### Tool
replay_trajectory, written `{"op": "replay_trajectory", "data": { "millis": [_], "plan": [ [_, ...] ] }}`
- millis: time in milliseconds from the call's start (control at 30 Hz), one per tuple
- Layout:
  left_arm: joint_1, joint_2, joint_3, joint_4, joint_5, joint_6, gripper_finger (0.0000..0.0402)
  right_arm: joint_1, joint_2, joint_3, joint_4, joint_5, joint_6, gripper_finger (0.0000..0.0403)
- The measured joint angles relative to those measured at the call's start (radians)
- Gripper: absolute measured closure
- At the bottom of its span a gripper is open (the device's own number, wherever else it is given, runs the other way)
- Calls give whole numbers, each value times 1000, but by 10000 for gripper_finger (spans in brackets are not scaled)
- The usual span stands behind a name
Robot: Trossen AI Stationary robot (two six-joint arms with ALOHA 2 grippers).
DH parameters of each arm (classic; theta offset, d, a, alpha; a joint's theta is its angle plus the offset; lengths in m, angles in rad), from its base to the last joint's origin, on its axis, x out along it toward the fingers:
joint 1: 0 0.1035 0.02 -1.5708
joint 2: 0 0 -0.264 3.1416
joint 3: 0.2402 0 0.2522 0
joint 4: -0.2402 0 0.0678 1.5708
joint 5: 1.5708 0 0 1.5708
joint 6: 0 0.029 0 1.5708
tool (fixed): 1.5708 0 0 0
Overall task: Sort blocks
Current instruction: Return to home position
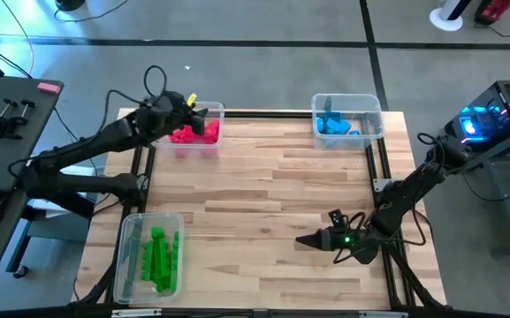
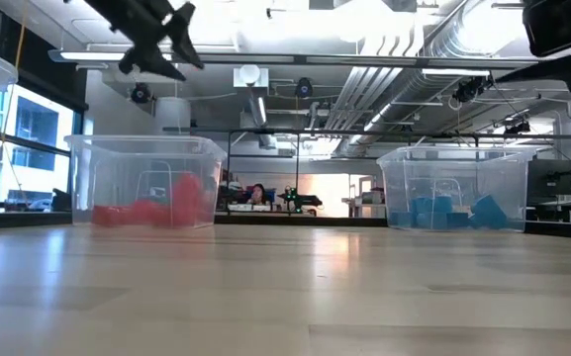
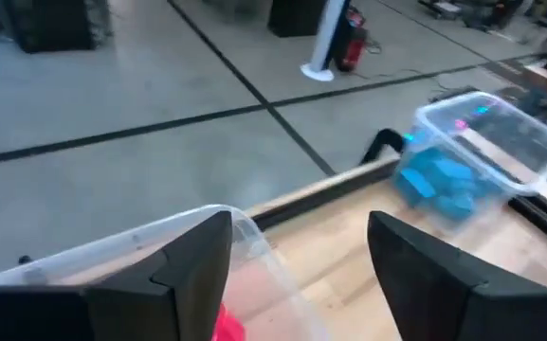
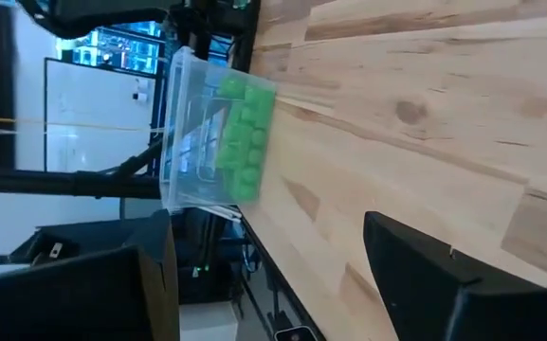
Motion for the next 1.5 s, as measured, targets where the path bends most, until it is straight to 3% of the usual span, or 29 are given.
{"op": "replay_trajectory", "data": {
  "millis": [133, 200, 267, 333, 500, 667, 867, 1033, 1167, 1300, 1367, 1433, 1500],
  "plan": [
    [-12, -71, 28, -25, 184, -57, 162, 0, 0, 0, 31, 2, -47, 187],
    [-57, -115, -3, 65, 318, -71, 163, 0, 0, 0, 50, 20, -71, 187],
    [-150, -161, -75, 221, 384, -102, 166, 0, 0, 0, 71, 49, -95, 187],
    [-277, -200, -191, 457, 373, -126, 169, 0, 0, 0, 89, 74, -113, 187],
    [-573, -215, -532, 1078, 225, -139, 175, -7, 0, 0, 122, 102, -118, 187],
    [-640, -294, -738, 1454, 119, -29, 193, -13, 0, 0, 148, 102, -119, 187],
    [-566, -500, -897, 1387, 119, -44, 273, -13, 0, 0, 151, 84, -156, 187],
    [-509, -653, -896, 1051, 202, -94, 386, -12, -8, 0, 181, -7, -253, 203],
    [-491, -713, -895, 931, 266, -182, 380, -3, -47, 0, 167, -89, -349, 258],
    [-493, -724, -895, 890, 283, -267, 379, -3, -103, 0, 124, -122, -499, 362],
    [-493, -724, -895, 866, 283, -286, 381, -42, -138, 0, 77, -139, -581, 391],
    [-493, -724, -895, 852, 283, -286, 382, -122, -178, 0, 24, -221, -680, 388],
    [-493, -724, -895, 844, 283, -298, 382, -243, -215, 0, -1, -398, -805, 395]
  ]
}}
